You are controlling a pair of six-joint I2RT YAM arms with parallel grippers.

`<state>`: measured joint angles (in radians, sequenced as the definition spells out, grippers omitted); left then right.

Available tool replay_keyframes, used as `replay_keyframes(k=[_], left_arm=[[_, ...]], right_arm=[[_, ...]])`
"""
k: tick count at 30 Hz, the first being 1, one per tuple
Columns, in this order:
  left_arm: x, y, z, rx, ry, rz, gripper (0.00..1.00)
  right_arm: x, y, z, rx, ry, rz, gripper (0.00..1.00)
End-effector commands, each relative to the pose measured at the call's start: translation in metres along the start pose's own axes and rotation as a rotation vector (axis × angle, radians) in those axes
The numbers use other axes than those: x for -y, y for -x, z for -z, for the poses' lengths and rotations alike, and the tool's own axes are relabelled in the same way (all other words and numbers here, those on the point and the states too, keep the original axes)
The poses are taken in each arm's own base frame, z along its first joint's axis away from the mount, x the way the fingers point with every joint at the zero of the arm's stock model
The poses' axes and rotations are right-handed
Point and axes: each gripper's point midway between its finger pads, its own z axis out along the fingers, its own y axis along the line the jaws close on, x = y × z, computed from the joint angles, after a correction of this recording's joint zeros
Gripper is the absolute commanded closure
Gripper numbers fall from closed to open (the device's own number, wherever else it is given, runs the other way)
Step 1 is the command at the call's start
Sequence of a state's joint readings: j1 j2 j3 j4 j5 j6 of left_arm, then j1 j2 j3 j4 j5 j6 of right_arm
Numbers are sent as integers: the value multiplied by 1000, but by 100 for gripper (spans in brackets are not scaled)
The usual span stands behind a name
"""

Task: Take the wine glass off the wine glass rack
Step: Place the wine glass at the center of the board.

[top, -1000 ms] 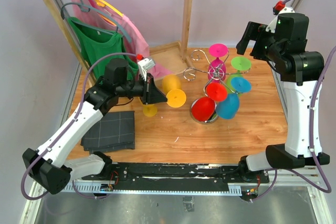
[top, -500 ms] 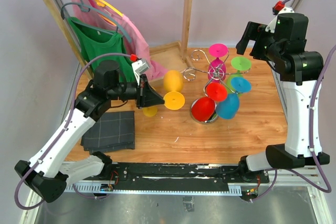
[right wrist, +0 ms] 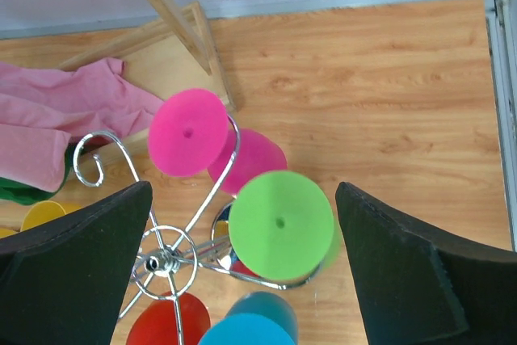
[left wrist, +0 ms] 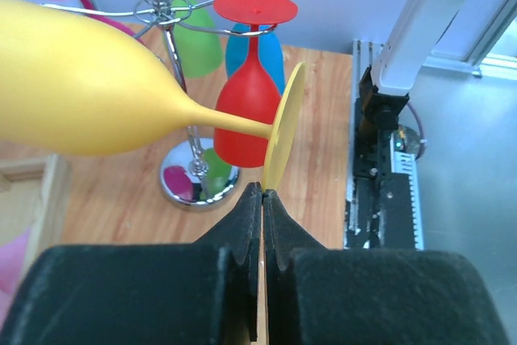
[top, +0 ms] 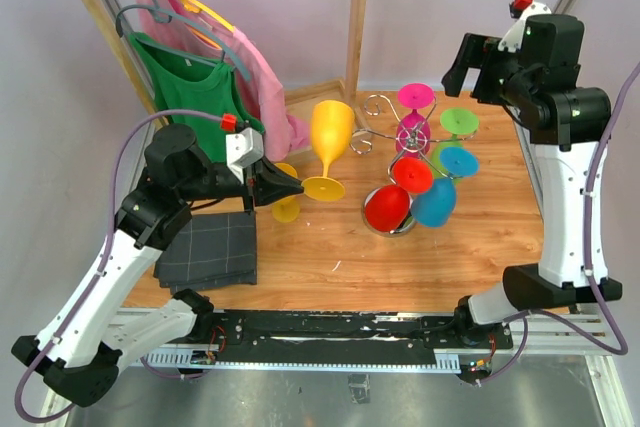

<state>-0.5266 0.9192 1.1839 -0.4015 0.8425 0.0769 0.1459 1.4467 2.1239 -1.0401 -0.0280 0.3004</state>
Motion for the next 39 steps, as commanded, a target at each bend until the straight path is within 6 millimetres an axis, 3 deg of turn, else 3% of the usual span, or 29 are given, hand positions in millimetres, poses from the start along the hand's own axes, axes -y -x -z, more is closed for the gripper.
replay_keyframes(k=[1, 5, 10, 13, 18, 25, 30, 39], left_arm=[[4, 19, 3, 56, -43, -277, 100], [3, 9, 2, 40, -70, -425, 100], [-3, -12, 2, -12, -83, -557, 100], [-5, -24, 4, -40, -93, -627, 100], [-11, -42, 4, -82, -105, -731, 100], [-14, -52, 3, -105, -110, -884, 100], [-12, -53, 5, -105, -119, -920, 100], [-8, -50, 7, -93, -119, -951, 100]], right_arm=[[-40, 26, -1, 43, 195, 90, 1], [-81, 35, -6, 25, 419, 112, 1], [-119, 29, 8, -7, 658, 119, 1], [-130, 23, 22, -16, 749, 125, 0], [-149, 10, 54, -65, 910, 125, 7], [-185, -41, 92, -228, 1081, 209, 14], [-207, -80, 94, -345, 1091, 314, 22], [-211, -94, 99, -397, 1100, 336, 26]])
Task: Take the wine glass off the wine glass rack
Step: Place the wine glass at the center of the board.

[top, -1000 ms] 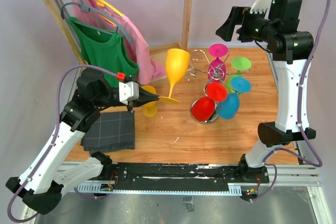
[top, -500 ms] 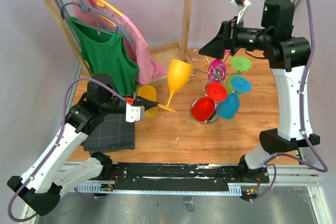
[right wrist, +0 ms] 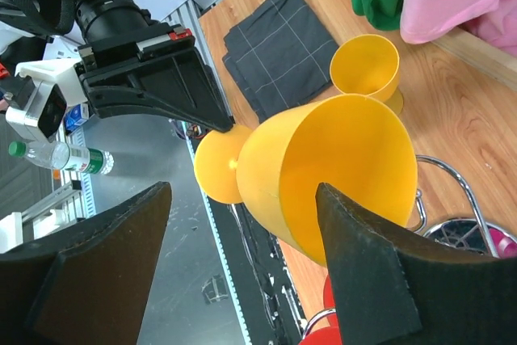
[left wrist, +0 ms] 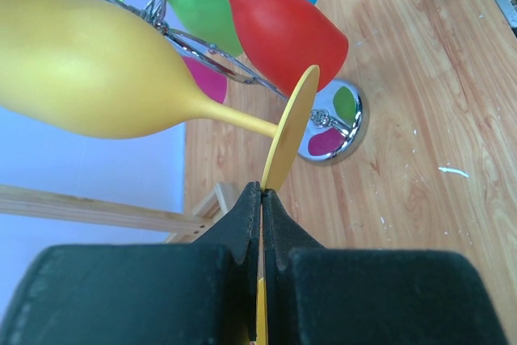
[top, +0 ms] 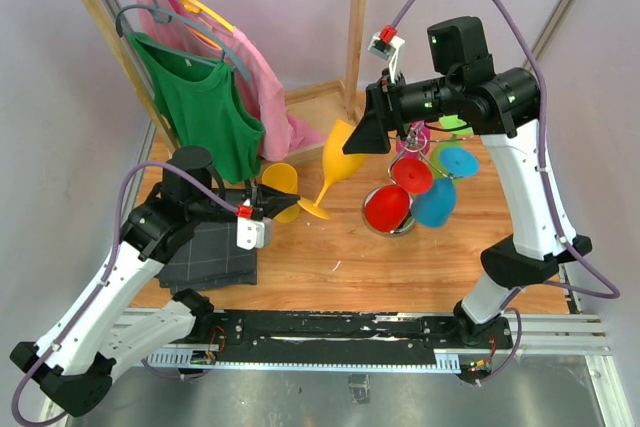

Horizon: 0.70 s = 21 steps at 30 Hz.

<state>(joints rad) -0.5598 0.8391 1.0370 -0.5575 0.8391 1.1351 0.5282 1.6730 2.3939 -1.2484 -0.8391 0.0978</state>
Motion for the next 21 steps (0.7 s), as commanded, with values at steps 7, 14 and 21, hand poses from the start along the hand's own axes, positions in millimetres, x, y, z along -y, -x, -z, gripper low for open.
replay_keyframes(k=[7, 14, 21], left_arm=[[1, 8, 3, 19, 8, -87, 100], [-9, 8, 7, -1, 57, -107, 80], [-33, 16, 26, -31, 250, 17, 24]], right_arm=[[-17, -19, -9, -75, 45, 24, 79], [-28, -18, -10, -78, 48, 60, 99], [-39, 5, 0, 30, 40, 102, 99]])
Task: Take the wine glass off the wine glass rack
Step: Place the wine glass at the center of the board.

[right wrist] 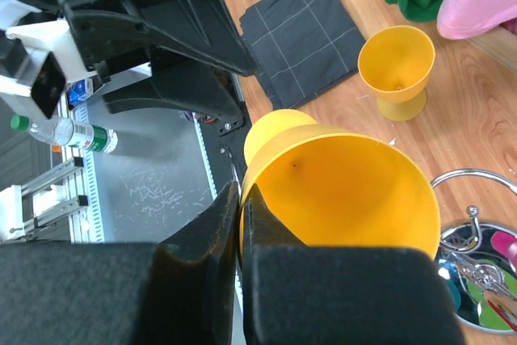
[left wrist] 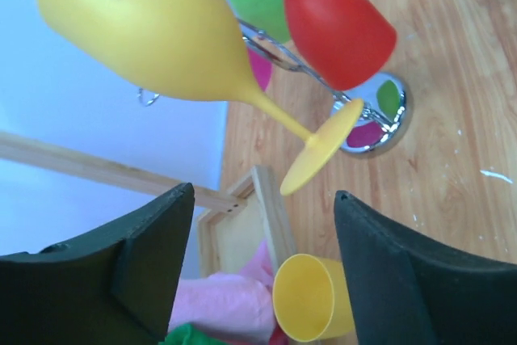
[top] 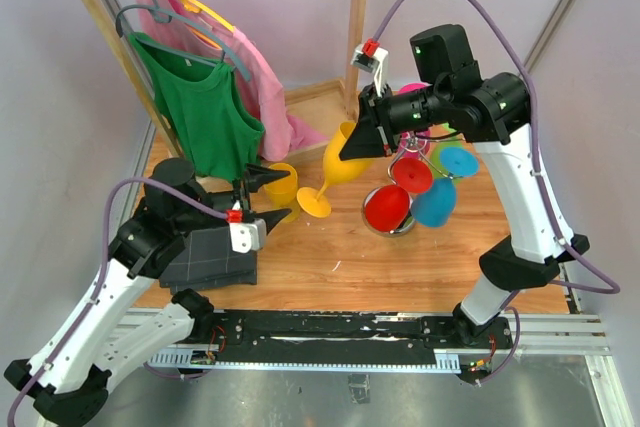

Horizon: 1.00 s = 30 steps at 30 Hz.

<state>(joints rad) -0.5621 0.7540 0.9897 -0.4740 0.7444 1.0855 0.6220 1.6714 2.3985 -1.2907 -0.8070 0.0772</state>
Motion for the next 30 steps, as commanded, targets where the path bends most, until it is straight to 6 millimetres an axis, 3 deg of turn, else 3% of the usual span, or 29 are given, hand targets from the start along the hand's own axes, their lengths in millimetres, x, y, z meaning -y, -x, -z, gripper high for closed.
replay_keyframes(k=[1, 5, 9, 17, 23, 30], left_arm=[[-26, 12, 13, -4, 157, 71, 22], [-34, 14, 27, -33, 242, 127, 19], [-35, 15, 36, -51, 281, 178, 19], [-49, 10, 42, -85, 371, 319, 19], [-68, 4, 46, -93, 488, 428, 19], [-117, 2, 59, -93, 714, 556, 13]], right_arm=[[-16, 23, 13, 106, -9, 73, 99], [-12, 32, 12, 139, -39, 92, 99], [5, 38, 5, 143, -150, 136, 99], [22, 44, -18, 118, -358, 265, 99], [23, 23, -48, 22, -421, 311, 99], [43, -5, -83, -99, -551, 376, 99]])
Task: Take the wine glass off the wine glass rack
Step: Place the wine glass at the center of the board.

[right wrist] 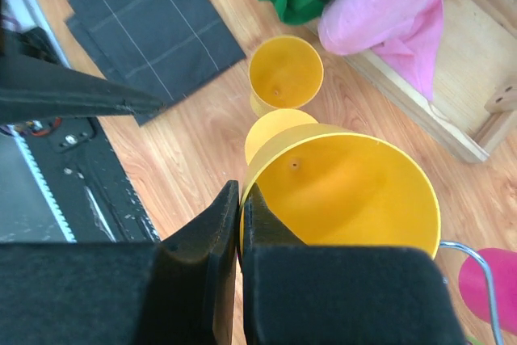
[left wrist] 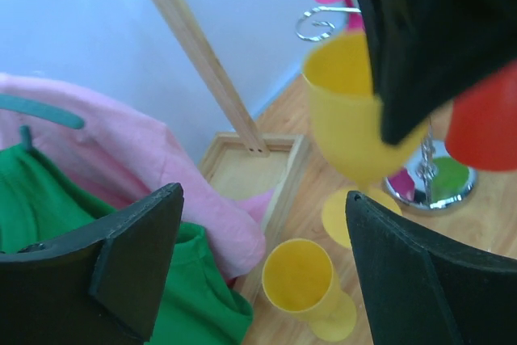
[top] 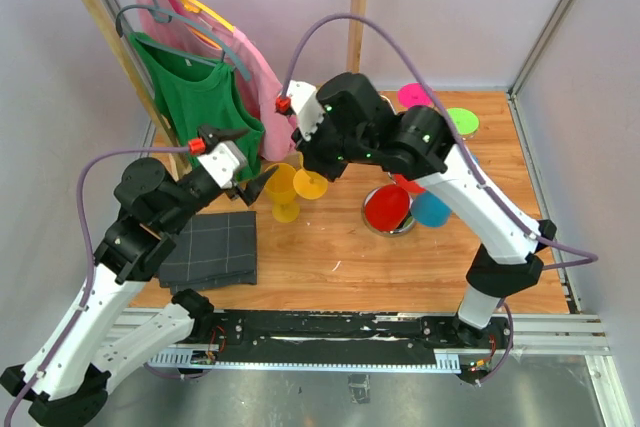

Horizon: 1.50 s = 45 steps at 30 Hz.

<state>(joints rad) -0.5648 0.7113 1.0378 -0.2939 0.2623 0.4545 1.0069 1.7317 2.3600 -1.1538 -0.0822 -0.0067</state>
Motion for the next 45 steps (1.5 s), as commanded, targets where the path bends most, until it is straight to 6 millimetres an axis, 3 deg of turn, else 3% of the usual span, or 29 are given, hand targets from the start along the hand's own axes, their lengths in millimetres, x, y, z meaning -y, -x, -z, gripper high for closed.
replay_keyframes(k=[1, 7, 14, 25, 45], left_arm=[[-39, 36, -3, 73, 182, 122, 11], [-47, 50, -3, 114, 219, 207, 1], [-57, 66, 2, 174, 270, 290, 1], [-74, 83, 19, 257, 365, 277, 1], [-83, 99, 28, 305, 399, 272, 1]], right_arm=[[17, -10, -24, -45, -159, 74, 99], [35, -16, -38, -32, -268, 56, 99], [41, -34, -66, -53, -296, 8, 99], [45, -64, -99, -82, -277, -96, 99], [49, -109, -161, -170, -254, -127, 99]])
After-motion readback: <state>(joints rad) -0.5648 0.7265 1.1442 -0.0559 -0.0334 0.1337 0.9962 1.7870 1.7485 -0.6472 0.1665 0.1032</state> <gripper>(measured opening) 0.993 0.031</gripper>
